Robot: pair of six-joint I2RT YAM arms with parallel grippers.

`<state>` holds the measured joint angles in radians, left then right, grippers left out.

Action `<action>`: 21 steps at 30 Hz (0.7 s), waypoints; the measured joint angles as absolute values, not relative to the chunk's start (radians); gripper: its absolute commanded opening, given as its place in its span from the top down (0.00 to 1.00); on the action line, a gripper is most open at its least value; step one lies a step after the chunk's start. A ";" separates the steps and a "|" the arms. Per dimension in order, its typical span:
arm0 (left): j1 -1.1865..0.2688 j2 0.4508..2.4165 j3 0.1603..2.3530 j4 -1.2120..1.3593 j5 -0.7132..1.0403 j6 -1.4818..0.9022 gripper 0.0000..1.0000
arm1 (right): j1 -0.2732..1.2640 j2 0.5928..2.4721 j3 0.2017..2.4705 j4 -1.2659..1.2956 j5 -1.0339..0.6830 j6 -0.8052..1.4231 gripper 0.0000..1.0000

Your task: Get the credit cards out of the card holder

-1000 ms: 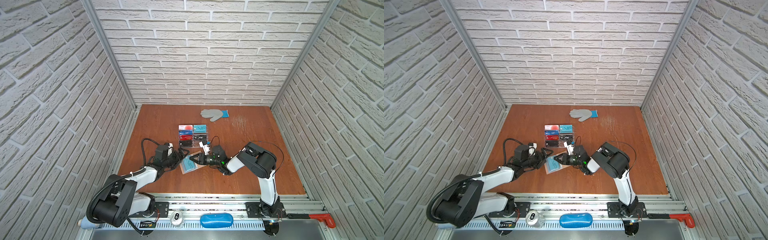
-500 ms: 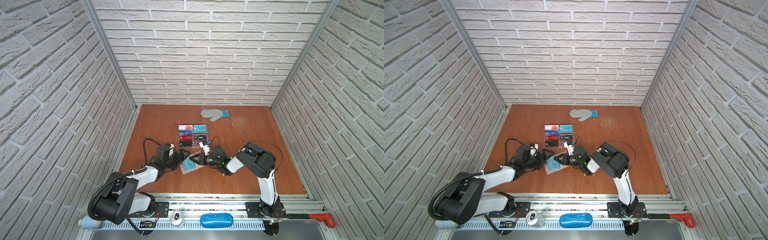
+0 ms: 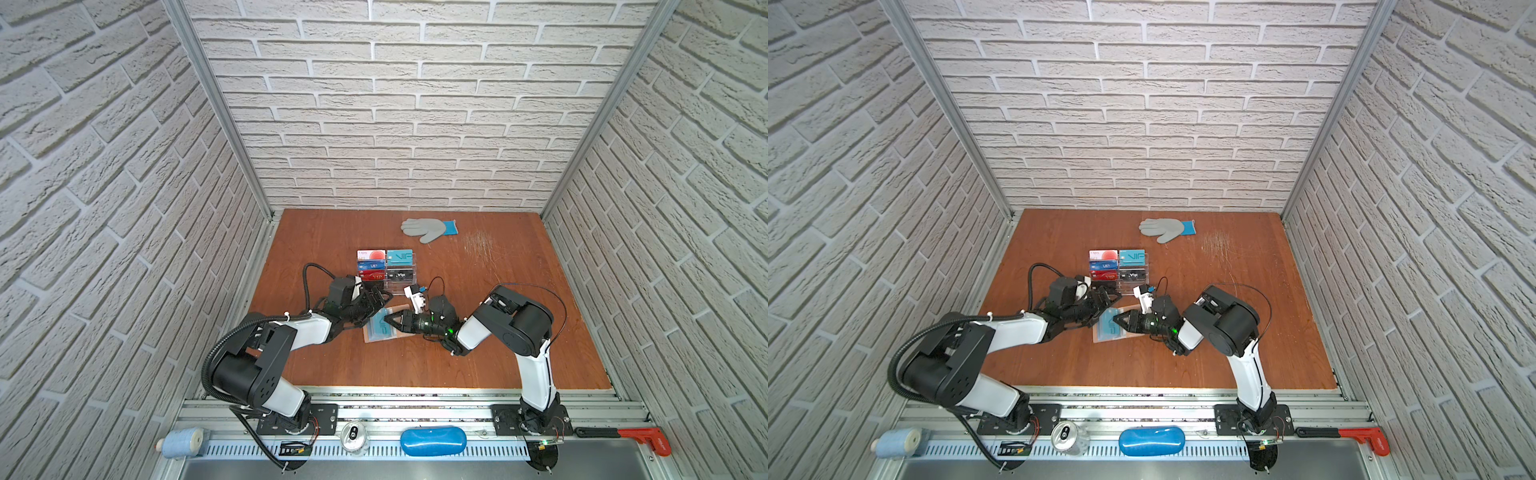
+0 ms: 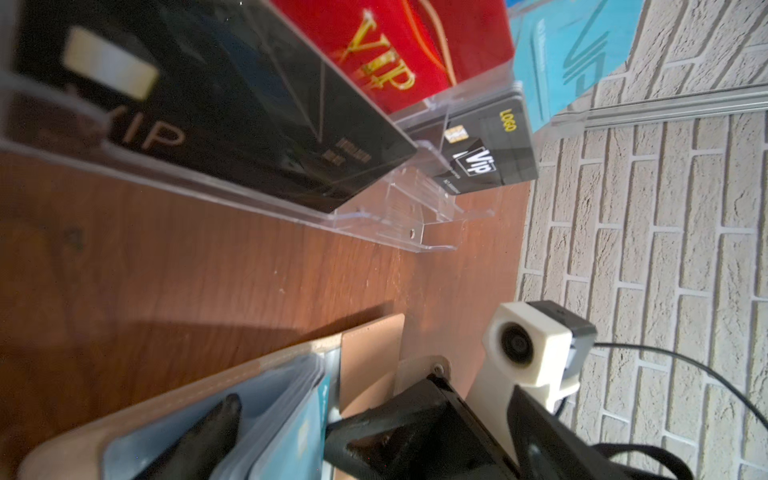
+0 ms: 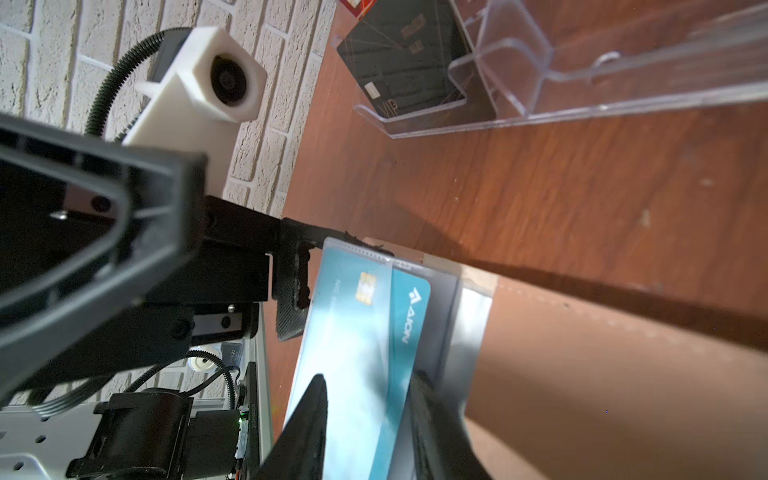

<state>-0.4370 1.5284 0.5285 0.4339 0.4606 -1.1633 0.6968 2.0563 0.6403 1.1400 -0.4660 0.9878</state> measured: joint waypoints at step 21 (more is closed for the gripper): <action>-0.425 1.498 0.638 0.282 0.459 -1.082 0.02 | 0.606 1.943 0.512 1.081 -0.385 0.955 0.65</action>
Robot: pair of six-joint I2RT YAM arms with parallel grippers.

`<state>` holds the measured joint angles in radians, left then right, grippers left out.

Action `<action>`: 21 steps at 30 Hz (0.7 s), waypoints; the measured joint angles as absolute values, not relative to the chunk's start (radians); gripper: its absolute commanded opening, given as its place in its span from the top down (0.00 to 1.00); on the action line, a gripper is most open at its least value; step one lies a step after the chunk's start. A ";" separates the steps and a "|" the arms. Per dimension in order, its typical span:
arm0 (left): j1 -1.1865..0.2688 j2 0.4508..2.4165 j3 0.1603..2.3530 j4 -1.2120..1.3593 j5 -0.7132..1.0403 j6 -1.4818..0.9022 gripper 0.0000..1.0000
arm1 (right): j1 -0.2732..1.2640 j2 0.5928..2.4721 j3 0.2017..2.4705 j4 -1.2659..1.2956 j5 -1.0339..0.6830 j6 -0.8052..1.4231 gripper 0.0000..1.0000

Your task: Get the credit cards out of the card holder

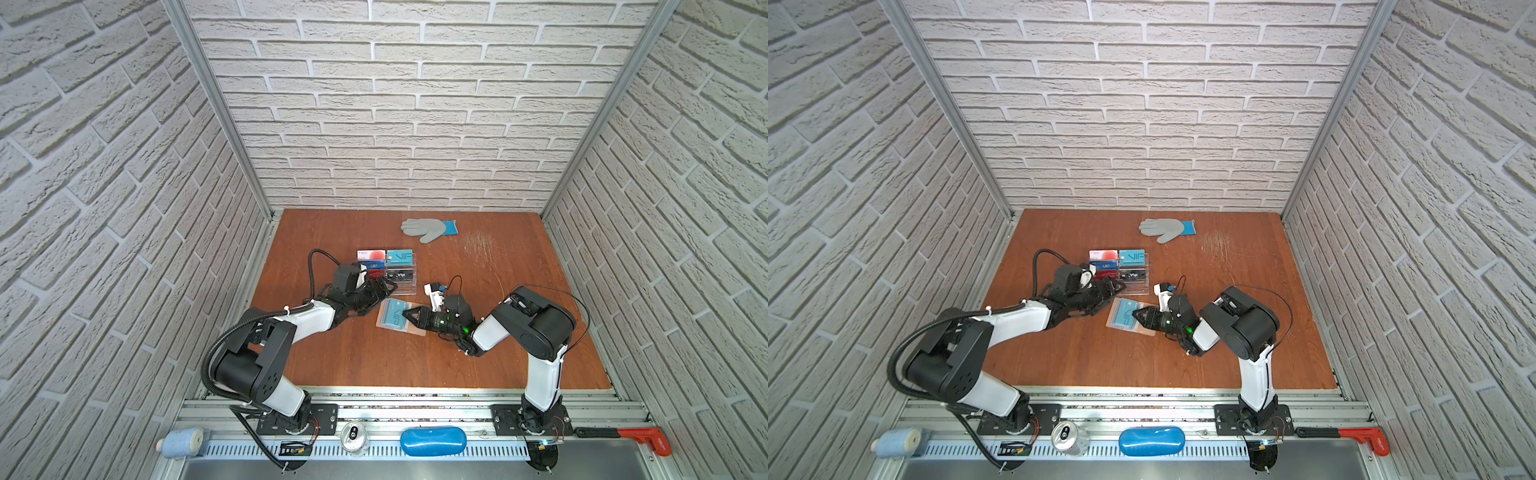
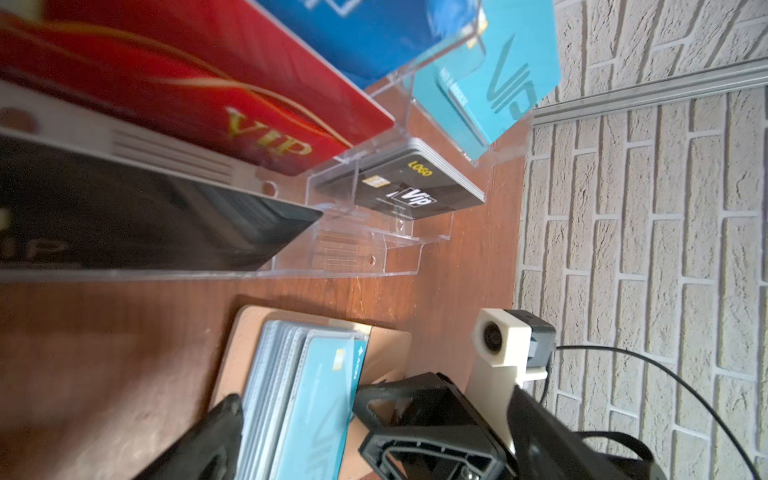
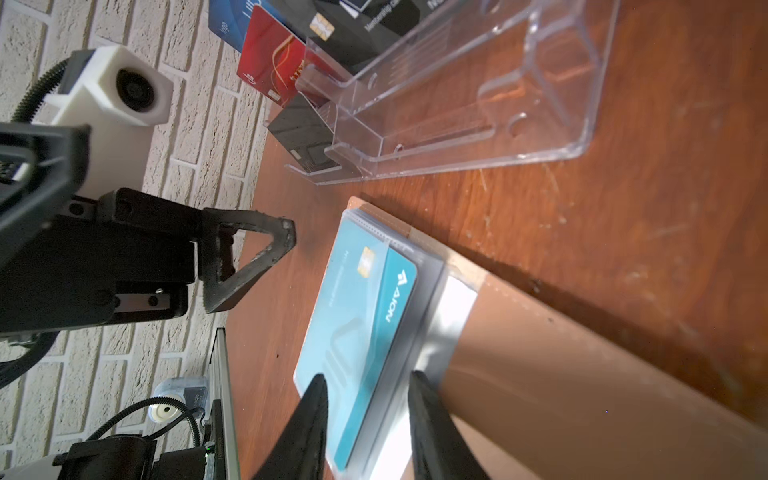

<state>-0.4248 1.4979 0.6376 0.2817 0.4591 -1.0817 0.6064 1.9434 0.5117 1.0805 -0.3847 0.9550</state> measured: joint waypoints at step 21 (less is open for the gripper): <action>-0.547 1.470 0.593 0.290 0.411 -1.120 0.02 | 0.623 1.888 0.466 1.081 -0.278 1.002 0.65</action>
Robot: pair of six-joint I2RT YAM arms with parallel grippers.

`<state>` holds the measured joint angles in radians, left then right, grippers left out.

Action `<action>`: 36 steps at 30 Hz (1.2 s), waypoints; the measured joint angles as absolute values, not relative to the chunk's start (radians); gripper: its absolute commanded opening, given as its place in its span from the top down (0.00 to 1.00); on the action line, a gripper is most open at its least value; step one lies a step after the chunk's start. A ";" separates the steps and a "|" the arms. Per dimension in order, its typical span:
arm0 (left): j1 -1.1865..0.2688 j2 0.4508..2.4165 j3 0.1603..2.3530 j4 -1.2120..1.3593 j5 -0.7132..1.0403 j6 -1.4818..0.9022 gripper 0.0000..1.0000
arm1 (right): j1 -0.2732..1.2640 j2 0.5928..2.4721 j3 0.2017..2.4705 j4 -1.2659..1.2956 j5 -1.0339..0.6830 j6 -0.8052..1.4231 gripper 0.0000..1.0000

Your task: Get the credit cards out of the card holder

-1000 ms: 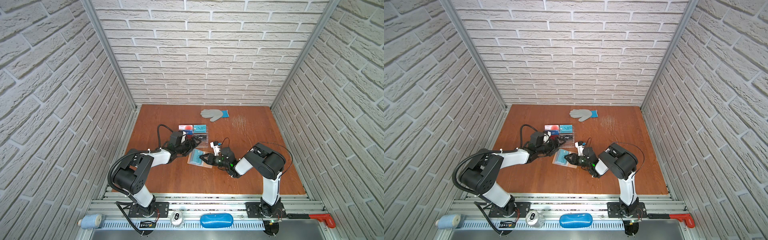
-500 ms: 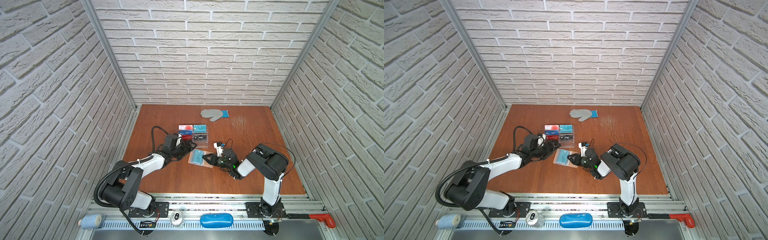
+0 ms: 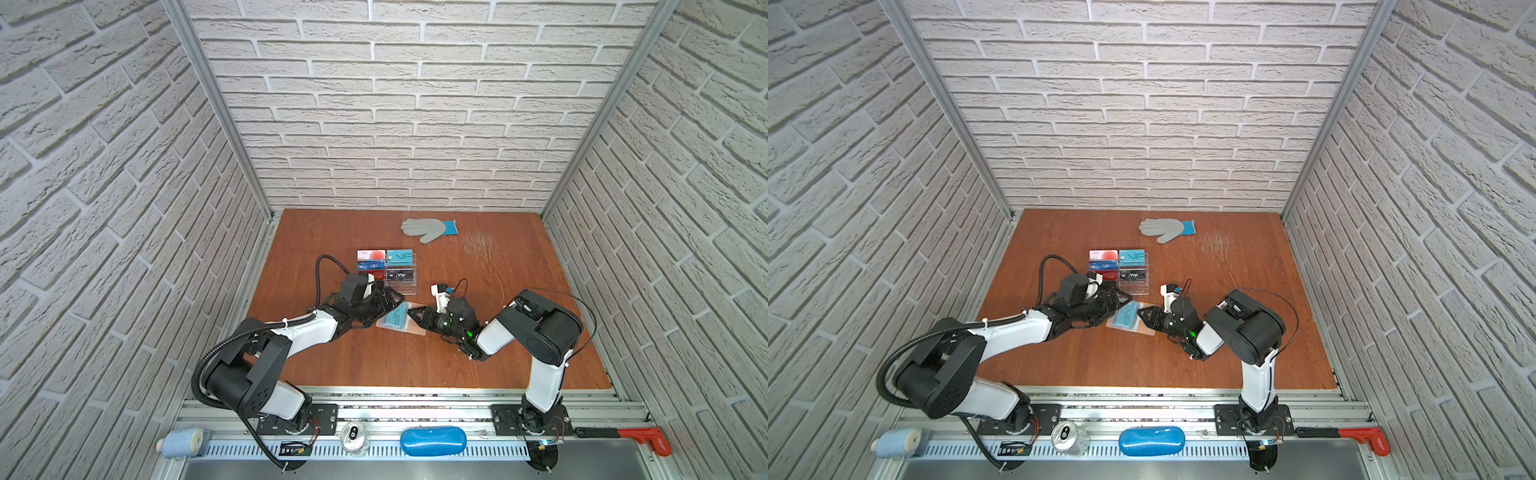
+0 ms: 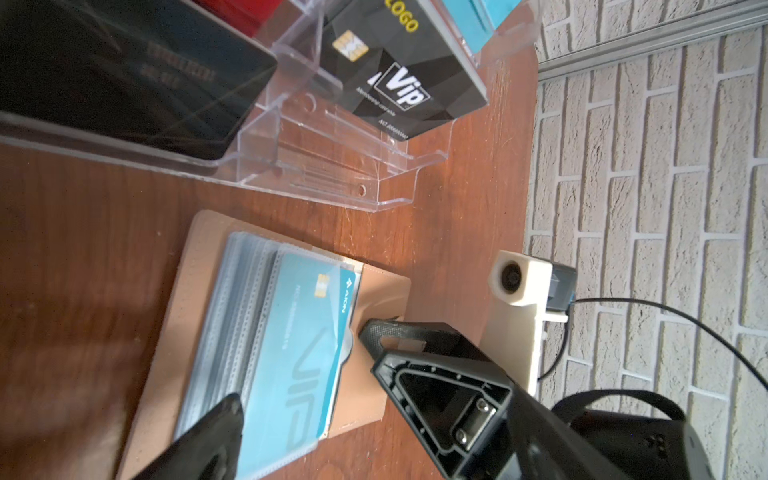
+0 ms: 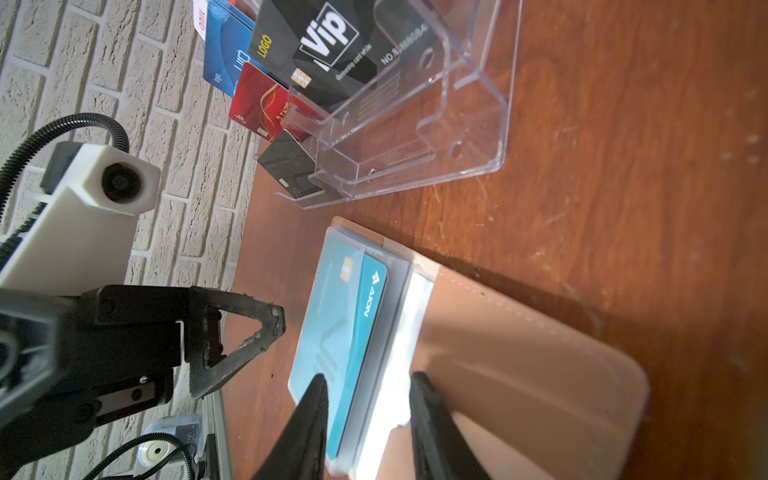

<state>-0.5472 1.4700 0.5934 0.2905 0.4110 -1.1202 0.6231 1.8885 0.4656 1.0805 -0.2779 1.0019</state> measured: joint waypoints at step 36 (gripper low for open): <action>-0.530 1.575 0.558 0.453 0.410 -1.127 0.02 | 0.652 1.925 0.535 1.052 -0.266 1.040 0.64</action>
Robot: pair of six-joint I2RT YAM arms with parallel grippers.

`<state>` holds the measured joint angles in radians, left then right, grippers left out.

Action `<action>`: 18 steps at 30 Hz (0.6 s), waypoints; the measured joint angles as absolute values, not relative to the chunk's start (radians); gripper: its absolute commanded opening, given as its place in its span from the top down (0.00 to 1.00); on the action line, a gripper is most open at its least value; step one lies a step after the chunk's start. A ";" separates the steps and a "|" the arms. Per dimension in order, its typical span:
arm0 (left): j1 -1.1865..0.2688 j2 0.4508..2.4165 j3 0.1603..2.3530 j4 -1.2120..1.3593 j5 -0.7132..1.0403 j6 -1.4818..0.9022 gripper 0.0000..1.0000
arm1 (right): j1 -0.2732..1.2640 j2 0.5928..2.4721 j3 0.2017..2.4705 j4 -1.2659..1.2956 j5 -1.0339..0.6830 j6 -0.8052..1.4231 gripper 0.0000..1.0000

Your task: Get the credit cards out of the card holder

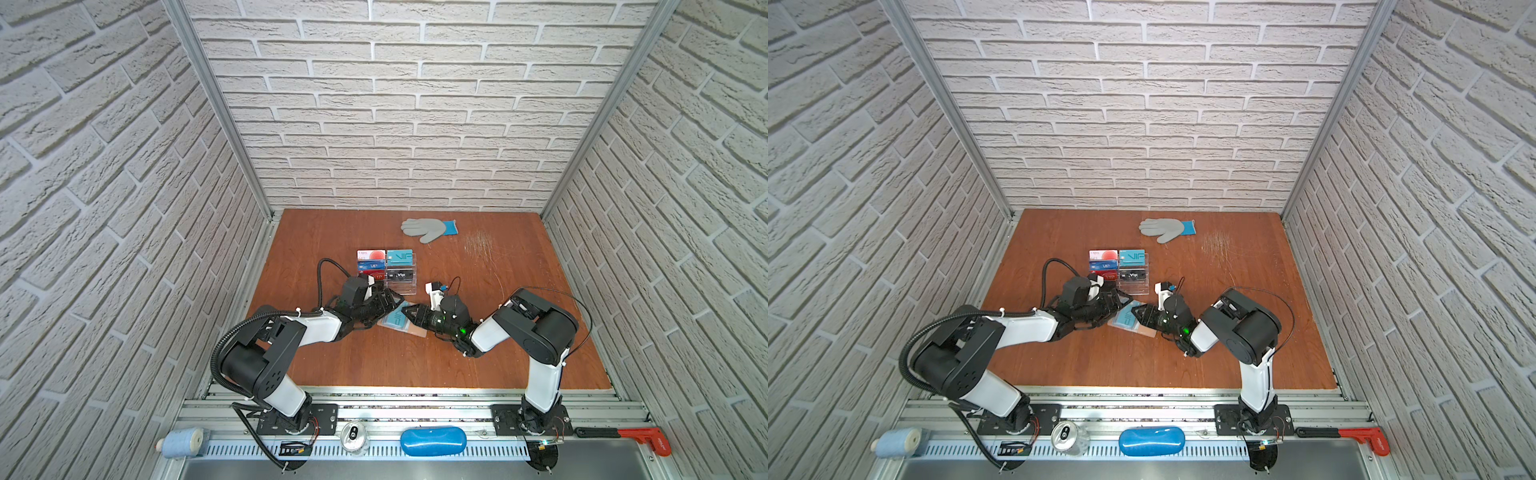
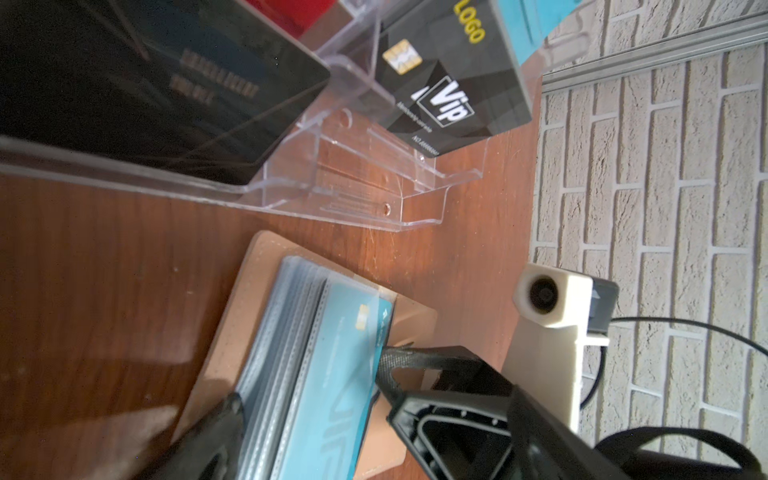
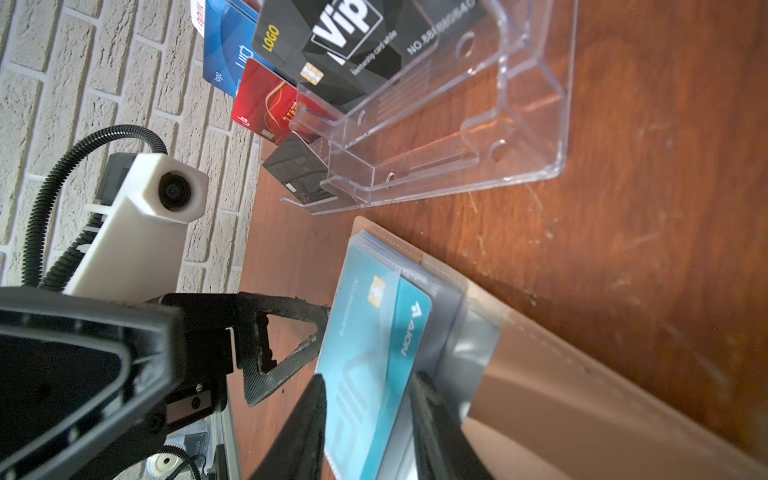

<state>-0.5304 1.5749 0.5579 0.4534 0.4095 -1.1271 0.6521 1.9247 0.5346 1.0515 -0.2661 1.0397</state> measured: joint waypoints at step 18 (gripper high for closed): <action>-0.526 1.588 0.554 0.487 0.413 -1.128 0.02 | 0.659 2.009 0.529 1.225 -0.262 1.083 0.64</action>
